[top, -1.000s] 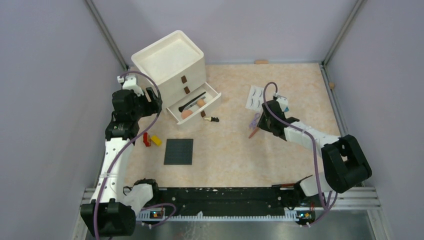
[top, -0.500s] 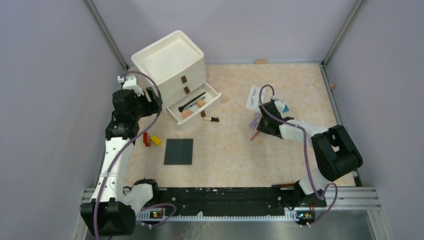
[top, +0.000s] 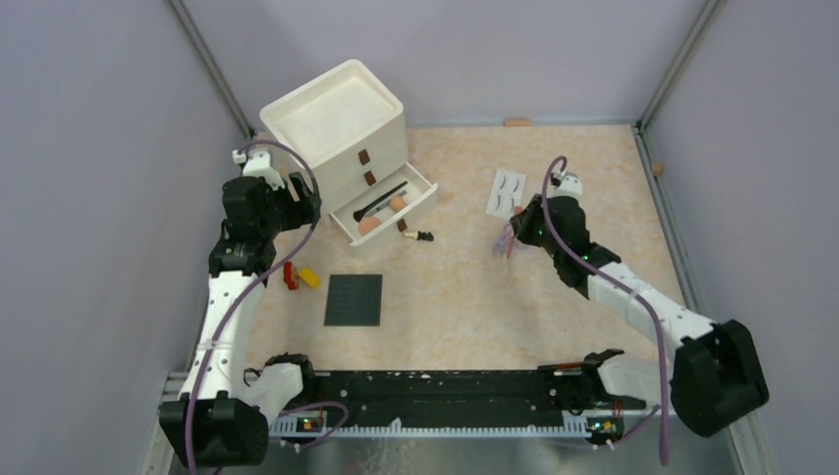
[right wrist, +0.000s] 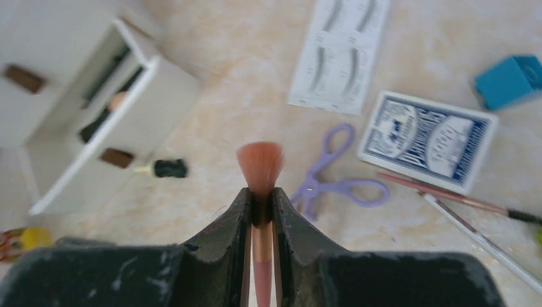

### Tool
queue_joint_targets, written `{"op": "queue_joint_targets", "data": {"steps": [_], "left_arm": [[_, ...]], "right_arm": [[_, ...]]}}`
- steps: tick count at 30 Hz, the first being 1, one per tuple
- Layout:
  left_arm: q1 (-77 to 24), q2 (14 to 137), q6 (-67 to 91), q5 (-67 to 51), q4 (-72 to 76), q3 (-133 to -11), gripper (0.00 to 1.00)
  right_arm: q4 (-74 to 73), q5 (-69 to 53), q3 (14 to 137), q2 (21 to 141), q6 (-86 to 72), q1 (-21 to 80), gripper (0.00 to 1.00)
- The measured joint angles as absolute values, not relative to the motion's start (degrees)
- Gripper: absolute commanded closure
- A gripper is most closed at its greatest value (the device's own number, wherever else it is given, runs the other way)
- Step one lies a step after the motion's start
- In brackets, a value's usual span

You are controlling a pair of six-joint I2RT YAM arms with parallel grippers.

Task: Organize the makeup
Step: Pick up the makeup brush from the center of the board, then place the makeup brush in the drawer.

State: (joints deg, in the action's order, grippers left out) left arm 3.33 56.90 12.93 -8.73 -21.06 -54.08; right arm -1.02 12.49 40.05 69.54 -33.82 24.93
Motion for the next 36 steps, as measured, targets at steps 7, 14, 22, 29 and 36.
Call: {"op": "queue_joint_targets", "data": {"steps": [7,14,22,29,36], "left_arm": [[3.33,56.9,12.93,-8.71,-21.06,-54.08,0.22],[3.33,56.9,12.93,-8.58,-21.06,-54.08,0.22],[3.33,56.9,12.93,-8.58,-21.06,-54.08,0.22],[3.33,56.9,12.95,-8.69,-21.06,-54.08,0.22],[3.33,56.88,12.95,-8.8,-21.06,-54.08,0.22]], "right_arm": [[28.86,-18.85,28.62,61.19,-29.65,24.71,1.0],[57.28,-43.83,26.35,66.39,-38.22,24.73,1.0],[71.92,-52.66,26.33,69.28,-43.75,25.58,1.0],[58.28,-31.62,29.76,71.09,-36.67,31.79,1.0],[39.88,1.41,47.42,88.66,-43.94,37.95,1.0]]}}
